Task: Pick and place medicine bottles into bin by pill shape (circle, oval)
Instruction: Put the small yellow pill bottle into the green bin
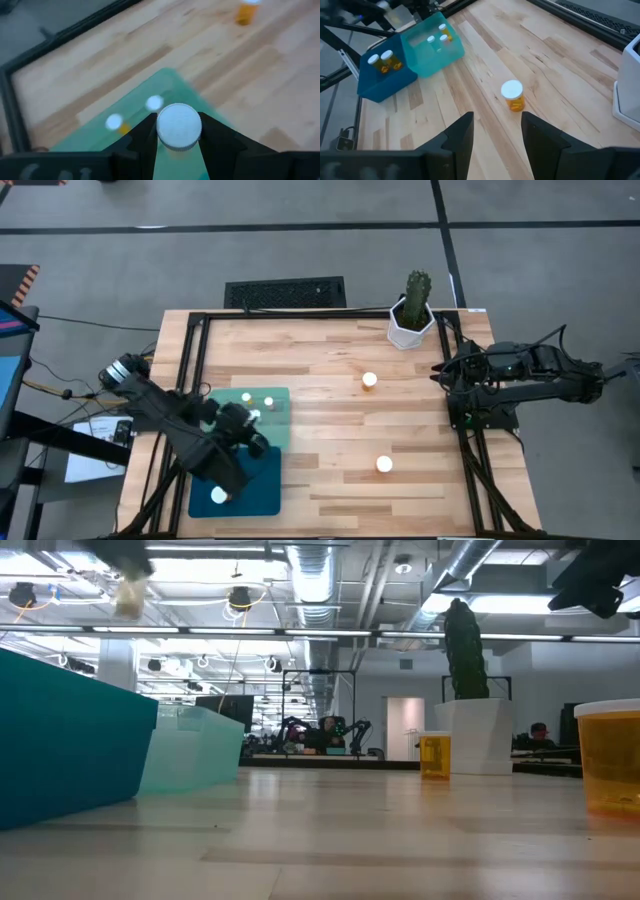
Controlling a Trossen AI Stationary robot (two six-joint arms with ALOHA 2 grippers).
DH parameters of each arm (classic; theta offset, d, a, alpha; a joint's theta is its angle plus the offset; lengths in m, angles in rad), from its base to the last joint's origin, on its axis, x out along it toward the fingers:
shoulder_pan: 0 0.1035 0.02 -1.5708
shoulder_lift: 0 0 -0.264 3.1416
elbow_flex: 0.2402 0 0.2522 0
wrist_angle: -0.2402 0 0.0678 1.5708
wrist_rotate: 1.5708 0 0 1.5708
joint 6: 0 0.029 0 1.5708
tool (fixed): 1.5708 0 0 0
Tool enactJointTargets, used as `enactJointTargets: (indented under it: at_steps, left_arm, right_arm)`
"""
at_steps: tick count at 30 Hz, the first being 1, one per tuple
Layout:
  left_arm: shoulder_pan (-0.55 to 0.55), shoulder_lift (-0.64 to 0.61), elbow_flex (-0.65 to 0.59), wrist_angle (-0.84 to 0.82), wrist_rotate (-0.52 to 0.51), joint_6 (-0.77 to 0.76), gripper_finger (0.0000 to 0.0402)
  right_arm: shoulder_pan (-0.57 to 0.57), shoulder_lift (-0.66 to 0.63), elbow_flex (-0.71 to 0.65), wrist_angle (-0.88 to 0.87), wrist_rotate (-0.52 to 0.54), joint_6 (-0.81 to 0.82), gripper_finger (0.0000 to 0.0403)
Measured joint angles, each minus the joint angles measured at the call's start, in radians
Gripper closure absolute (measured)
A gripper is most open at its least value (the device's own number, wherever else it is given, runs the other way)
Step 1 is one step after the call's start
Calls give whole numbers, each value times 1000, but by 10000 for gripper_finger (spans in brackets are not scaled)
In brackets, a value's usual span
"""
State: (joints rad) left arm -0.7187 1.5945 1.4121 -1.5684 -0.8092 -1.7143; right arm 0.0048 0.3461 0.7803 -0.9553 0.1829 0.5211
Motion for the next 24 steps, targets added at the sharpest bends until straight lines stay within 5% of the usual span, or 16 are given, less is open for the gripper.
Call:
enactJointTargets:
  at_steps: [9, 16, 24]
  left_arm:
    - [-93, -241, -456, 87, 39, -361, 283]
    - [-96, -314, -692, 298, -34, -392, 283]
    - [-84, -269, -811, 489, -28, -359, 283]
  right_arm:
    - [0, 0, 0, 1, 0, 31, 228]
    - [0, 0, 0, 0, 0, 49, 228]
    - [0, 0, 0, -1, 1, 57, 228]
